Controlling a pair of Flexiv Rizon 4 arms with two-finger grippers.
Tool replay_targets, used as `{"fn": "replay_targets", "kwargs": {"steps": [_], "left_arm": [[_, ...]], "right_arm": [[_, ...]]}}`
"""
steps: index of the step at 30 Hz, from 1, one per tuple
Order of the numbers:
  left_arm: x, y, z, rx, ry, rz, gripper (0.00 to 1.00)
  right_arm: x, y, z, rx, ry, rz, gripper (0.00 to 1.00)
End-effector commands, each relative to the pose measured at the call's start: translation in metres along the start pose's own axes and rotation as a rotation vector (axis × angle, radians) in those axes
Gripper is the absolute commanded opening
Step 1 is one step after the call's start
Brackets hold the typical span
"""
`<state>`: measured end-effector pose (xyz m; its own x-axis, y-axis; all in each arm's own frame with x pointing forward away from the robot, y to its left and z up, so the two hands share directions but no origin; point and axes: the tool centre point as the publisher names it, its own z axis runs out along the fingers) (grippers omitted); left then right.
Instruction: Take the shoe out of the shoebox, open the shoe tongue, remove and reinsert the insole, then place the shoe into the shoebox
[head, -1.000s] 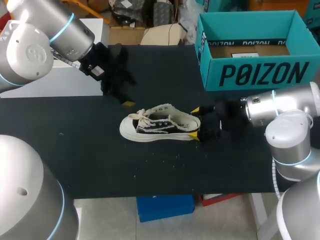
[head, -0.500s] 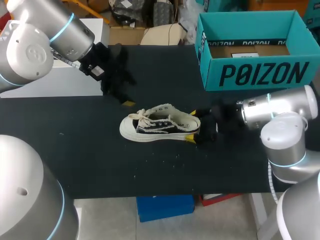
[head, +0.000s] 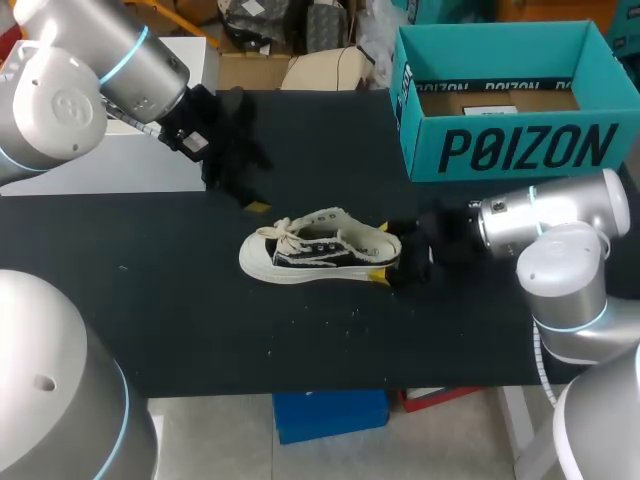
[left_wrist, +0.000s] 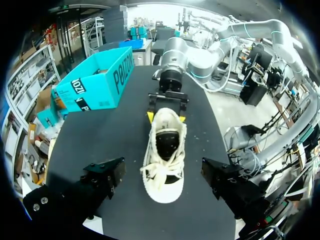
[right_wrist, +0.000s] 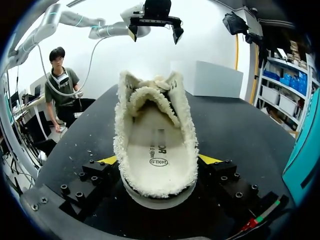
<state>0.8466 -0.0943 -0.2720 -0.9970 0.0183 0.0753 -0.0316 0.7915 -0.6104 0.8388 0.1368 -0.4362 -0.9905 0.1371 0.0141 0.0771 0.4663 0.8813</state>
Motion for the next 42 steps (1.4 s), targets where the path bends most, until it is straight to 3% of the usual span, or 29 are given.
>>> {"fn": "replay_targets", "kwargs": {"steps": [1,4,6,7,8,10,13,27,30,32,42], "left_arm": [[0.0,0.001,0.002,0.002,-0.003,0.001,1.0],[0.0,0.001,0.002,0.002,-0.003,0.001,1.0],[0.002,-0.007,0.001,-0.038,-0.054,-0.08,1.0],[0.004,-0.01,0.002,-0.107,-0.077,-0.17,1.0],[0.005,-0.012,0.002,-0.095,-0.112,-0.208,1.0],[0.009,-0.017,0.006,-0.203,-0.155,-0.322,1.0],[0.014,-0.028,0.013,-0.257,-0.171,-0.4,1.0],[0.014,-0.028,0.013,-0.257,-0.171,-0.4,1.0],[0.003,-0.042,0.017,-0.204,-0.271,-0.797,1.0],[0.0,-0.047,0.017,-0.068,-0.282,-1.084,1.0],[0.0,-0.047,0.017,-0.068,-0.282,-1.084,1.0]], "right_arm": [[-0.001,0.0,0.003,0.007,0.001,0.003,0.0],[-0.001,0.0,0.003,0.007,0.001,0.003,0.0],[-0.001,0.0,0.003,0.007,0.001,0.003,0.0],[-0.001,0.0,0.003,0.007,0.001,0.003,0.0],[-0.001,0.0,0.003,0.007,0.001,0.003,0.0],[-0.001,0.0,0.003,0.007,0.001,0.003,0.0],[-0.001,0.0,0.003,0.007,0.001,0.003,0.0],[-0.001,0.0,0.003,0.007,0.001,0.003,0.0],[-0.001,0.0,0.003,0.007,0.001,0.003,0.0],[-0.001,0.0,0.003,0.007,0.001,0.003,0.0],[-0.001,0.0,0.003,0.007,0.001,0.003,0.0]]}}
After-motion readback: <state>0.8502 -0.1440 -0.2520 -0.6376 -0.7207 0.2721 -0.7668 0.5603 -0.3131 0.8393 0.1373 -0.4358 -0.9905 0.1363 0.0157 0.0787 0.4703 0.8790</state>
